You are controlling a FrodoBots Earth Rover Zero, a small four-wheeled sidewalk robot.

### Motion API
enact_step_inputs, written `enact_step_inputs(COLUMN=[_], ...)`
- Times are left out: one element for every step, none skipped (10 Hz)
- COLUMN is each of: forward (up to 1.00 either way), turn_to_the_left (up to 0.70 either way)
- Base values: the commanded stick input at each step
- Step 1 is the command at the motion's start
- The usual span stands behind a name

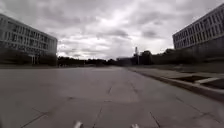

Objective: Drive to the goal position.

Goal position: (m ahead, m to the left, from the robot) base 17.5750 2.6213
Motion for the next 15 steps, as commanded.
enact_step_inputs(forward=[0.70,0.70,0.70,0.70,0.70,0.70,0.70,0.70,0.70,0.70,0.70,0.70,0.70,0.70,0.70], turn_to_the_left=[0.00,0.00,0.00,0.00,0.00,0.00,0.00,0.00,0.00,0.00,0.00,0.00,0.00,0.00,0.00])
